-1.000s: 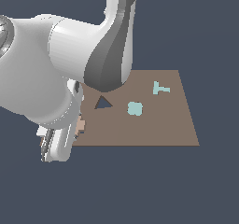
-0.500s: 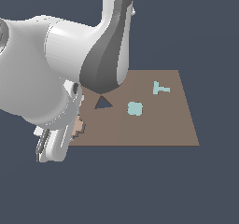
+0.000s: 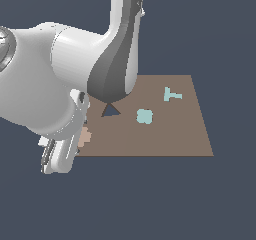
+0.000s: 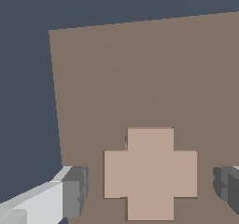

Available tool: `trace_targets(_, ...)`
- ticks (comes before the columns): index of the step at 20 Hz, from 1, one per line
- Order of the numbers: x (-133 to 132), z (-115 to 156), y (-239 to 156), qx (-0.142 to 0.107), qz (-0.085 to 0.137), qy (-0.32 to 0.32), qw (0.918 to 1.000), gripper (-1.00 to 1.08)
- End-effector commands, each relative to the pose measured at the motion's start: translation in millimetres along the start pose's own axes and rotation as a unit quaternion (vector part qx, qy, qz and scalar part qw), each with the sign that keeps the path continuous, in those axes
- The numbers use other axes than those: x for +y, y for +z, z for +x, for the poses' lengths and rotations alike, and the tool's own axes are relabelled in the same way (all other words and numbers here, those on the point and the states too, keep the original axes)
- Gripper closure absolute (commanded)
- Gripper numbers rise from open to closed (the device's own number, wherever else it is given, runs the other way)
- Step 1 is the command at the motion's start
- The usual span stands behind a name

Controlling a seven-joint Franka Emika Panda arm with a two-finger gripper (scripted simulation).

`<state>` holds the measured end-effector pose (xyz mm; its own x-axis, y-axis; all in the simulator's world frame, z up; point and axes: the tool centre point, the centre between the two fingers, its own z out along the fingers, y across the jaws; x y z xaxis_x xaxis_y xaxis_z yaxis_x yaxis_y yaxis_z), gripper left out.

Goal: Insert a designated object into the corresponding slot on a board.

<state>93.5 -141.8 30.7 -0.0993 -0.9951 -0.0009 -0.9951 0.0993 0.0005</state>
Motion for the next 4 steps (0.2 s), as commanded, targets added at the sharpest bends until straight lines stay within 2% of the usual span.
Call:
trace_targets(1,-0.1,0.0,-0.1,0.000,0.000,0.000,1.0000,-0.92)
trace_targets(4,-0.1,0.0,-0.1,0.000,0.000,0.000,1.0000,-0.92)
